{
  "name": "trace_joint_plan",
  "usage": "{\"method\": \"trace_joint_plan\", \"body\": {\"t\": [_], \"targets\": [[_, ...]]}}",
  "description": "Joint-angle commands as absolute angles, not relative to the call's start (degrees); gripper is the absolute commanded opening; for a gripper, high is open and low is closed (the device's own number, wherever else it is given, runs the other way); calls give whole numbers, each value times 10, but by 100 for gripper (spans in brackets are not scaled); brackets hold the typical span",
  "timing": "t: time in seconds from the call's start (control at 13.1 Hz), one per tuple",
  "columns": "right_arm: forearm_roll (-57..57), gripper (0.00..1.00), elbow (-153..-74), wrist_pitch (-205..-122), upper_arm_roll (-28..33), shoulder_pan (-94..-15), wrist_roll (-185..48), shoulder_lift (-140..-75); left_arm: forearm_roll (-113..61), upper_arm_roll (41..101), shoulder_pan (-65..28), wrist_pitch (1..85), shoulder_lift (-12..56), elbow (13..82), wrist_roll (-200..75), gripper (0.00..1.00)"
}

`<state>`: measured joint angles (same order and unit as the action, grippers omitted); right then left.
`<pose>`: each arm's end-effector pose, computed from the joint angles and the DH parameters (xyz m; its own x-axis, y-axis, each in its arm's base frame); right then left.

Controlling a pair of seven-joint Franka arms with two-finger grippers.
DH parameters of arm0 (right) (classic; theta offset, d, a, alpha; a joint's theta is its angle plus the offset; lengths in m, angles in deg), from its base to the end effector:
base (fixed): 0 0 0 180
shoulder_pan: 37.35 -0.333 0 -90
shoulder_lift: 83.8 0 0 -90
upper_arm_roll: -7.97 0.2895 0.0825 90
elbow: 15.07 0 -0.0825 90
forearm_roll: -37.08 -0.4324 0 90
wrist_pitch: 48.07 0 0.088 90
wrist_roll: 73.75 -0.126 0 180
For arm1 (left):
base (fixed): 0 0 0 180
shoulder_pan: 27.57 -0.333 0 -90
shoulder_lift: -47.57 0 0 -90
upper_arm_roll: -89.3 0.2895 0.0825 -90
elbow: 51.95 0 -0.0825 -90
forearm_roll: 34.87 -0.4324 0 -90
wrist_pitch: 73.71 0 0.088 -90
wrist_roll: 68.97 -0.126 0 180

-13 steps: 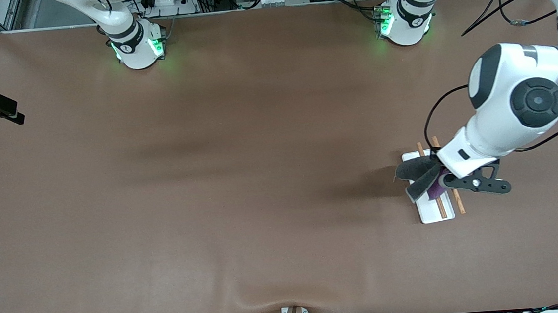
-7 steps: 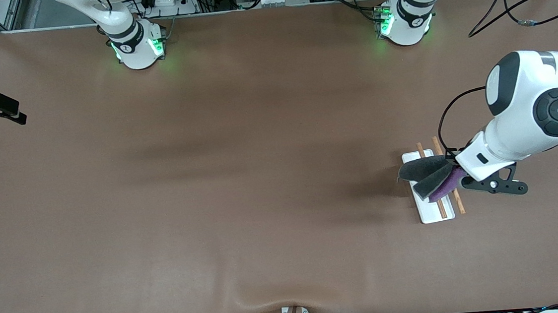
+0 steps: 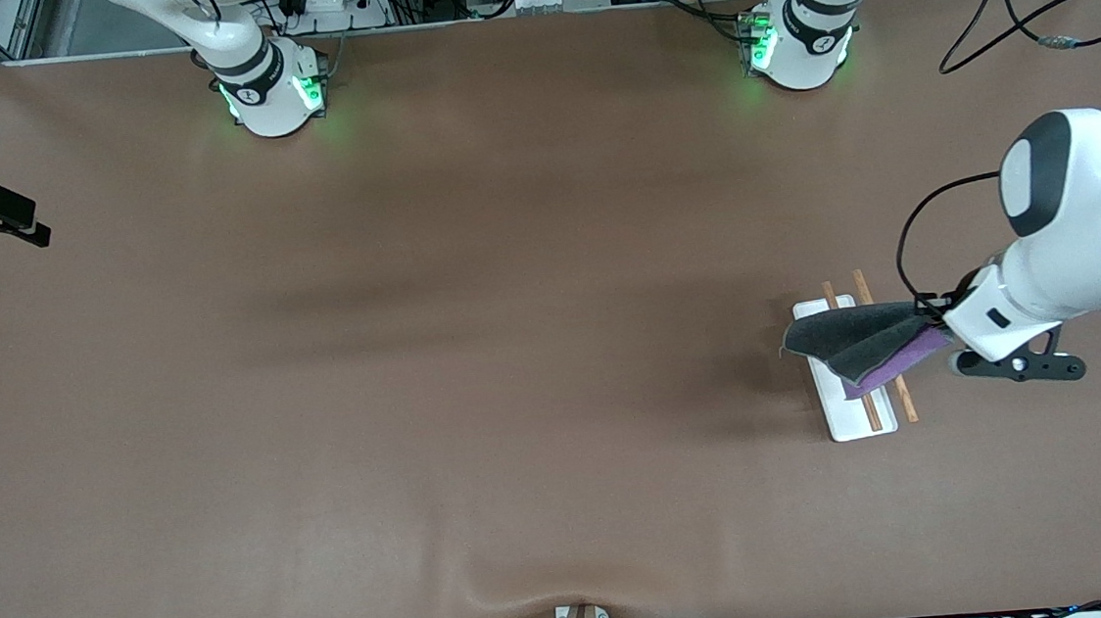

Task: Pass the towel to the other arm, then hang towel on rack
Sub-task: 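Open the left gripper to release the towel onto the rack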

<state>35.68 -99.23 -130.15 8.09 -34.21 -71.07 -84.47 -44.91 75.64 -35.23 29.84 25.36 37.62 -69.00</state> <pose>0.5903 -0.0278 0.6126 0.9989 -0.0025 -0.0467 -0.0038 -0.9996 -0.0266 0.6865 -0.0404 0.3553 0.9813 -0.1398 -0.1325 -0.1504 -0.9859 -0.0739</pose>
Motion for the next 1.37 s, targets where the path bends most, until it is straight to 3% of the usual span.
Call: {"method": "trace_joint_plan", "body": {"t": [0.0, 0.61, 0.69, 0.76, 0.84, 0.92, 0.99, 1.3], "targets": [[347, 100, -986, -1298, 79, -340, -716, -847, -457, 751, -372, 301, 252, 381, -698, 0], [348, 100, -986, -1297, 79, -340, -716, -847, -443, 751, -410, 321, 223, 381, -698, 0], [348, 100, -986, -1295, 79, -339, -716, -847, -443, 751, -415, 325, 218, 381, -698, 5], [348, 100, -986, -1296, 79, -340, -716, -847, -443, 751, -417, 328, 216, 381, -699, 23], [347, 100, -986, -1298, 79, -342, -716, -848, -443, 751, -418, 331, 216, 381, -699, 48], [348, 100, -986, -1299, 79, -344, -717, -847, -441, 751, -424, 332, 216, 381, -698, 79], [348, 100, -986, -1299, 79, -344, -717, -847, -433, 751, -427, 332, 216, 381, -698, 100], [348, 100, -986, -1298, 79, -339, -716, -847, -423, 744, -437, 327, 257, 378, -702, 100]]}}
